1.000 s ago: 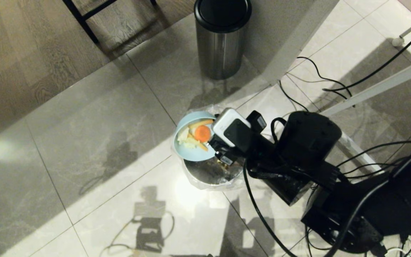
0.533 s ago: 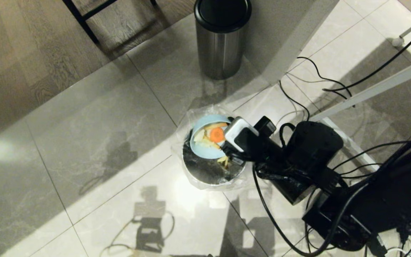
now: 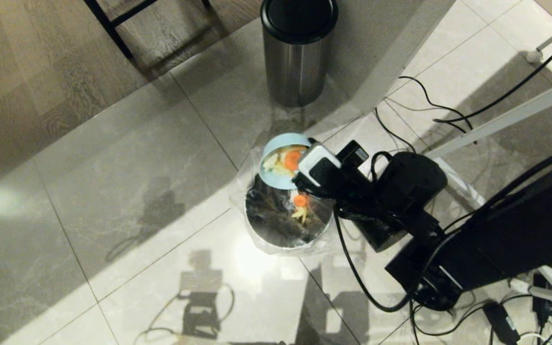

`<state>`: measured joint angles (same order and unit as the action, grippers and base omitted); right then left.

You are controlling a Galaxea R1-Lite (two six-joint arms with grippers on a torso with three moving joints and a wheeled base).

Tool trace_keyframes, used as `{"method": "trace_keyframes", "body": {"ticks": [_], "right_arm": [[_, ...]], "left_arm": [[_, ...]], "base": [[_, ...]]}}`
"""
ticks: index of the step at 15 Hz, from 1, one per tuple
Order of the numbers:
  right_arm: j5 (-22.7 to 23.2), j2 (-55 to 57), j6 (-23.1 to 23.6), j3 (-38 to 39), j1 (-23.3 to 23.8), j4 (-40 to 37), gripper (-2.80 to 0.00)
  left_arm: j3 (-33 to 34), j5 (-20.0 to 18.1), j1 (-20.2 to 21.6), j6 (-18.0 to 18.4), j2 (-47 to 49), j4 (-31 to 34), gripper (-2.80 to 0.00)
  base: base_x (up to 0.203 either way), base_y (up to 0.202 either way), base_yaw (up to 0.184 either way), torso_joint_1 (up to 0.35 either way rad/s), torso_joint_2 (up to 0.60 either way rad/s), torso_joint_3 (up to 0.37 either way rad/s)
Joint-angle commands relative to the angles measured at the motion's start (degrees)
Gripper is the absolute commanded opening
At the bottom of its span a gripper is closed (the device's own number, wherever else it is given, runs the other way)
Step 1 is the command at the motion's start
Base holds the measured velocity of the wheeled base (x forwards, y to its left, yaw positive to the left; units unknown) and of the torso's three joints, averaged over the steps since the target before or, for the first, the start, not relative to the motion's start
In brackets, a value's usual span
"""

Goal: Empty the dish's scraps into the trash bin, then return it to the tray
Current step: Pour the leftover food from the bowl into the trash can

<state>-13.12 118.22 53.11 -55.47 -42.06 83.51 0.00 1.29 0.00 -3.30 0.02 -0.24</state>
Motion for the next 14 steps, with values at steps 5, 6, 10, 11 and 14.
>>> {"method": "trace_keyframes", "body": {"ticks": [5, 6, 10, 11, 14], "right_arm": [[5.2, 2.2, 2.3, -4.1, -0.1, 2.4, -2.8], [7.2, 2.1, 3.0, -4.1, -0.1, 2.6, -2.8], [14.1, 1.0, 5.4, -3.6, -0.2, 3.8, -2.8], [16.0, 0.8, 6.0, -3.4, -0.2, 3.8, -2.8], [19.6, -0.6, 7.2, -0.5, -0.1, 3.9, -2.8]], "left_arm": [[0.0, 0.0, 0.0, 0.0, 0.1, 0.0, -2.8], [0.0, 0.0, 0.0, 0.0, 0.1, 0.0, -2.8], [0.0, 0.0, 0.0, 0.0, 0.1, 0.0, -2.8], [0.0, 0.0, 0.0, 0.0, 0.1, 0.0, -2.8], [0.0, 0.0, 0.0, 0.0, 0.1, 0.0, -2.8]], "base": [[0.0, 0.0, 0.0, 0.0, 0.0, 0.0], [0.0, 0.0, 0.0, 0.0, 0.0, 0.0], [0.0, 0.0, 0.0, 0.0, 0.0, 0.0], [0.0, 0.0, 0.0, 0.0, 0.0, 0.0], [0.0, 0.0, 0.0, 0.0, 0.0, 0.0]]}}
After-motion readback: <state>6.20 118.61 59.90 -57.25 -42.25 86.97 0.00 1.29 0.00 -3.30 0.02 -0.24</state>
